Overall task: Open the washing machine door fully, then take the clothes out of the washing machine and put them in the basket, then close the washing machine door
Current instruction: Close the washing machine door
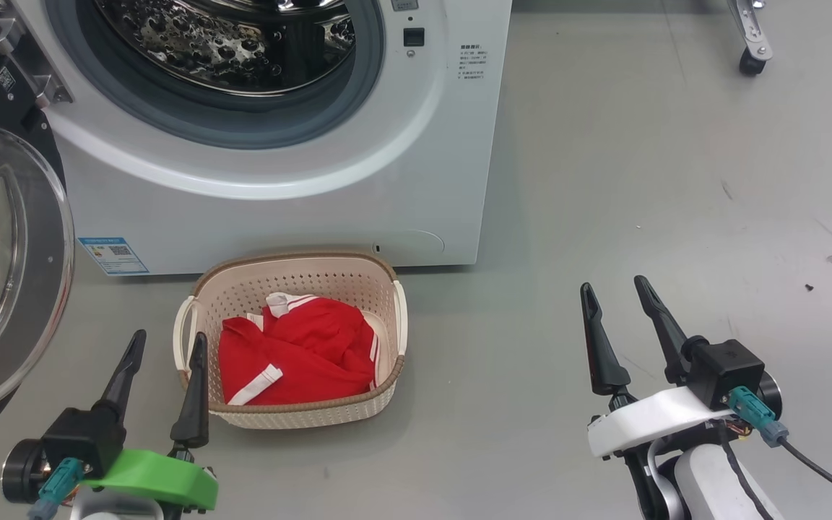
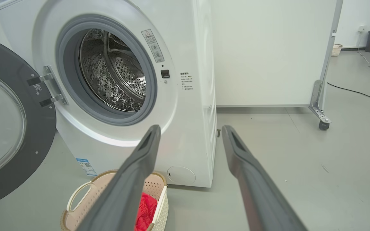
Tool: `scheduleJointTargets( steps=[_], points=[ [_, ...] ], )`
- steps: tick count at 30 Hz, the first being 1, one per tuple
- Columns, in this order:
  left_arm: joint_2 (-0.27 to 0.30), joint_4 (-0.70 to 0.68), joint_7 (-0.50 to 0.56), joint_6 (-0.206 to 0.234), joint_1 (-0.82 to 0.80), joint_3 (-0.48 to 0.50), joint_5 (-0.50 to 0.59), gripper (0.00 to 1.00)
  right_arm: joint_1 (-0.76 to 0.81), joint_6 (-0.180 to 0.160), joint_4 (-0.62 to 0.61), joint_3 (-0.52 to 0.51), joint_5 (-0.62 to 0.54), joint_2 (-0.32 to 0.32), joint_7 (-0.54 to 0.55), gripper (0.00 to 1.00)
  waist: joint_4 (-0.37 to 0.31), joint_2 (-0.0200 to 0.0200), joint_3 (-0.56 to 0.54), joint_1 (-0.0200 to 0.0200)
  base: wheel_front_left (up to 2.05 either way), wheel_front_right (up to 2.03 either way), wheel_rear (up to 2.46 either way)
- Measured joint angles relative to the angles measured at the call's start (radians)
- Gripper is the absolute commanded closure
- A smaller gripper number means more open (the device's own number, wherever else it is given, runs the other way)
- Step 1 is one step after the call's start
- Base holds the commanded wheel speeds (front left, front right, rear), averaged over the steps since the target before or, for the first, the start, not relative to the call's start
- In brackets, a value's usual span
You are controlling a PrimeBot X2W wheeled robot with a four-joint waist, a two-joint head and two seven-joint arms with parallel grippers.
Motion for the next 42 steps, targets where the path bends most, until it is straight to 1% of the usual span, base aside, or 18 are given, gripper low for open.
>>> scheduleJointTargets(
  steps=[14,42],
  points=[
    [0.000,-0.001,0.000,0.000,-0.001,0.002,0.000,0.00,-0.010,0.000,0.000,-0.003,0.001,0.000,0.000,0.00,0.001,0.0000,0.009,0.0000,-0.34,0.34,0.00],
    [-0.001,0.001,0.000,-0.001,-0.001,0.006,0.009,0.00,-0.015,0.000,0.011,-0.004,0.001,0.000,0.000,0.00,0.006,0.0000,-0.006,0.0000,-0.01,0.01,0.00]
  ],
)
